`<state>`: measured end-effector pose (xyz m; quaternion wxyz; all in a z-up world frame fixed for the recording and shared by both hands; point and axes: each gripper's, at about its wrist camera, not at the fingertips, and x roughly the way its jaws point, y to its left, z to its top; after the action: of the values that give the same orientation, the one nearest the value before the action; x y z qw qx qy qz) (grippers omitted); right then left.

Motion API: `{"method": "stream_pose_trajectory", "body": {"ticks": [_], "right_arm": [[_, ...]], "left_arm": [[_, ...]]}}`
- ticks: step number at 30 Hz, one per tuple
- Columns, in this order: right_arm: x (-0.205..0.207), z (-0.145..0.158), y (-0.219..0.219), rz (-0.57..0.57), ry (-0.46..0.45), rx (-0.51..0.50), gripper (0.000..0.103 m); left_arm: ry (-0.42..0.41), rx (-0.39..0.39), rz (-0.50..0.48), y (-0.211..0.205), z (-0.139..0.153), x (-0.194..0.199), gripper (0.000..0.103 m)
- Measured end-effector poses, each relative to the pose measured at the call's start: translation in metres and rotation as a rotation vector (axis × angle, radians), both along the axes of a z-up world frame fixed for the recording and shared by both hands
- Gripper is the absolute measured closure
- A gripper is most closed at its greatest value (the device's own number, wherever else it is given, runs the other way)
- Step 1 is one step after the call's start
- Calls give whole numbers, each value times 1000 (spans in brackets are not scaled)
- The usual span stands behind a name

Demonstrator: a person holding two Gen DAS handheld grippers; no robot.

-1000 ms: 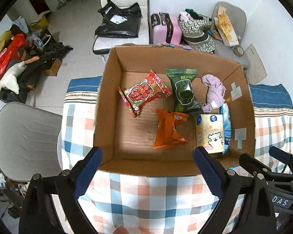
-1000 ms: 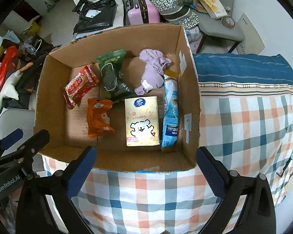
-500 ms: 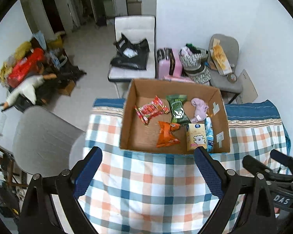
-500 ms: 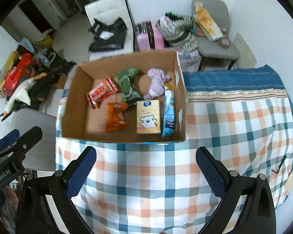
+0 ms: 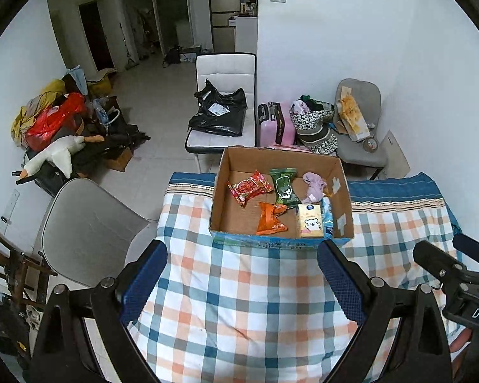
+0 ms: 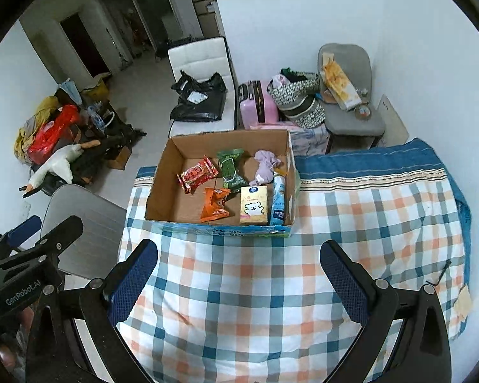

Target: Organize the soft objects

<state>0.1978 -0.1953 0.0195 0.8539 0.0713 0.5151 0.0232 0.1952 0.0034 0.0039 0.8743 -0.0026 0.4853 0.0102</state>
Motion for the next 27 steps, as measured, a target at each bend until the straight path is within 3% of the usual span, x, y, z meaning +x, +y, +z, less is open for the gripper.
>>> {"method": "stream_pose_trajectory", "body": {"ticks": [10,27], "right_arm": [[-36,39,1,18,-62,-28,0],[-62,66,-9,16,-116,-28,0]], "left_arm": [[-31,2,-2,-2,21,-27,7],[-84,19,1,-4,41,-46,7]]}}
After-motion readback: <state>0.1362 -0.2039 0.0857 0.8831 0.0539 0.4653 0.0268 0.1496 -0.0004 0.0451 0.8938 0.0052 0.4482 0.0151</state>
